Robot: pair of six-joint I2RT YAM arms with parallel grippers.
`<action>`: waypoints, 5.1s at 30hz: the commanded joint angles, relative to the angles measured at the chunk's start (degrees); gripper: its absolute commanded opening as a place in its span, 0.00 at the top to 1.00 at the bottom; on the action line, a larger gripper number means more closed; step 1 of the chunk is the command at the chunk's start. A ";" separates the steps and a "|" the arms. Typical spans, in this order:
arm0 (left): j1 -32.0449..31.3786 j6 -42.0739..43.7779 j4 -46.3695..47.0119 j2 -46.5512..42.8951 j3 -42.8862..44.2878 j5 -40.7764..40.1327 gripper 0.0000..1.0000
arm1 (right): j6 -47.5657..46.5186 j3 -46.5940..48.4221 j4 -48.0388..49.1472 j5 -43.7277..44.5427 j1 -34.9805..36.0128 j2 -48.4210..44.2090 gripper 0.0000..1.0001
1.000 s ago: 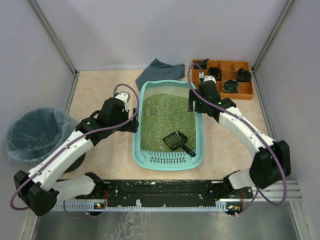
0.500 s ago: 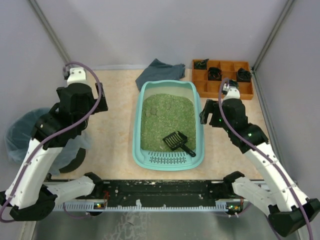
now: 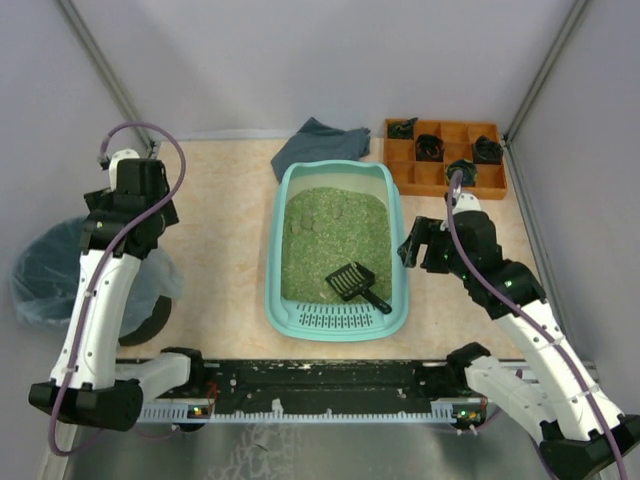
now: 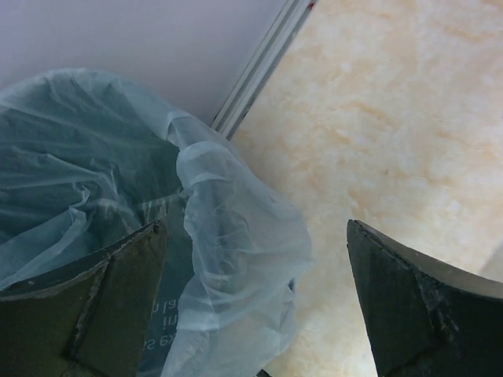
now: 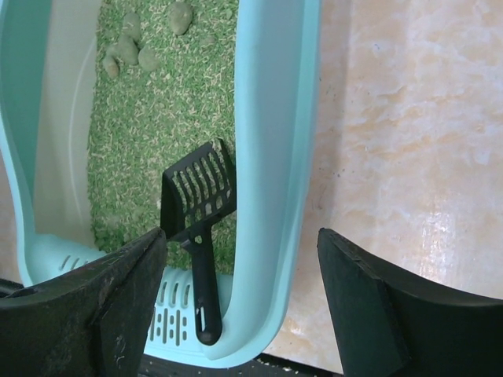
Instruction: Clean the litter box
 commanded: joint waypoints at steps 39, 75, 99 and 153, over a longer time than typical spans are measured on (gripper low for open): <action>14.16 8.71 19.18 1.97 -14.77 38.75 1.00 | 0.45 1.33 -2.60 -3.82 0.25 -4.66 0.24; -12.05 14.22 30.67 20.24 1.82 44.62 0.72 | -0.92 0.69 -7.30 -1.23 0.25 -7.02 0.24; -13.28 4.84 34.07 -5.80 -4.93 60.15 0.00 | 8.29 -3.48 -7.58 2.89 0.25 -10.56 0.23; -51.55 -18.02 66.23 29.61 -25.51 45.06 0.65 | 12.54 -12.21 -9.99 2.81 0.25 -18.71 0.23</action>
